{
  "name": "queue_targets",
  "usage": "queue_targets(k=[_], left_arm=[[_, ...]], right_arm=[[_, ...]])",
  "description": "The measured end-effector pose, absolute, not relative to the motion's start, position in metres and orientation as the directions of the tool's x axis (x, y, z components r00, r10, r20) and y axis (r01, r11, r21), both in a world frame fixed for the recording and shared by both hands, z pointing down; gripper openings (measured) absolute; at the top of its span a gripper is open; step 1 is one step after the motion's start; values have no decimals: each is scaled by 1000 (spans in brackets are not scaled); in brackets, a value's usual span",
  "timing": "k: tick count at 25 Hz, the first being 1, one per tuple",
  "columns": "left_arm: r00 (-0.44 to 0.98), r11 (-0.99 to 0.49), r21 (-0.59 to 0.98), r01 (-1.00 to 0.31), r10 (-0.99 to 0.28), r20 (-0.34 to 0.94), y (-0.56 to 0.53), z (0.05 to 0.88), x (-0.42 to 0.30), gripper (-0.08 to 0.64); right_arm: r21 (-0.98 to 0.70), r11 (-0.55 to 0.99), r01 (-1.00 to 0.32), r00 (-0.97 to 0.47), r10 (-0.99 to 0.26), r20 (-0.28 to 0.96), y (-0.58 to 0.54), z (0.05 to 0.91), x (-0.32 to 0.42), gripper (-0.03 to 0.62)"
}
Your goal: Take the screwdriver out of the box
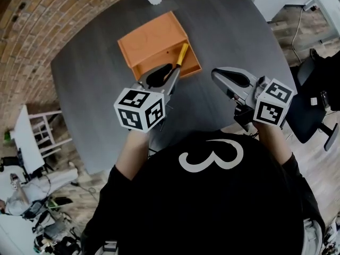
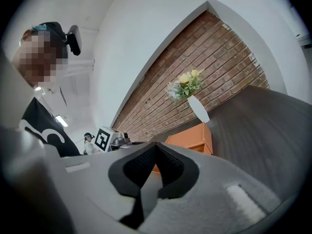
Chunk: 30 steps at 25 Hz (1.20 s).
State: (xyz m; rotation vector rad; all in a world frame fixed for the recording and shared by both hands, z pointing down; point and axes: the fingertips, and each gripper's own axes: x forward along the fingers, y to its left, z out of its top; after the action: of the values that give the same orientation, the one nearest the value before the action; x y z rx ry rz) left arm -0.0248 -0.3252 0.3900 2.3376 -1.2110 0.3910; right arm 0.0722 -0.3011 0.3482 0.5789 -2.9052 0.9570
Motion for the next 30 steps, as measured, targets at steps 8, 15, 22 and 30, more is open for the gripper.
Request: queue_targets(k=[8, 15, 22, 30], left_arm=[[495, -463, 215, -860, -649, 578, -363, 429, -21, 143], [413, -443, 150, -884, -589, 694, -379, 473, -22, 164], [339, -448, 90, -889, -514, 788, -391, 511, -19, 173], [293, -431, 89, -898, -433, 853, -396, 542, -22, 166]], right_arm=[[-605, 745, -280, -960, -225, 166, -321, 376, 74, 2], [-611, 753, -243, -969, -162, 186, -325, 394, 83, 2], [-627, 738, -250, -967, -160, 198, -330, 406, 96, 2], [-633, 729, -262, -965, -178, 194, -339, 410, 104, 2]])
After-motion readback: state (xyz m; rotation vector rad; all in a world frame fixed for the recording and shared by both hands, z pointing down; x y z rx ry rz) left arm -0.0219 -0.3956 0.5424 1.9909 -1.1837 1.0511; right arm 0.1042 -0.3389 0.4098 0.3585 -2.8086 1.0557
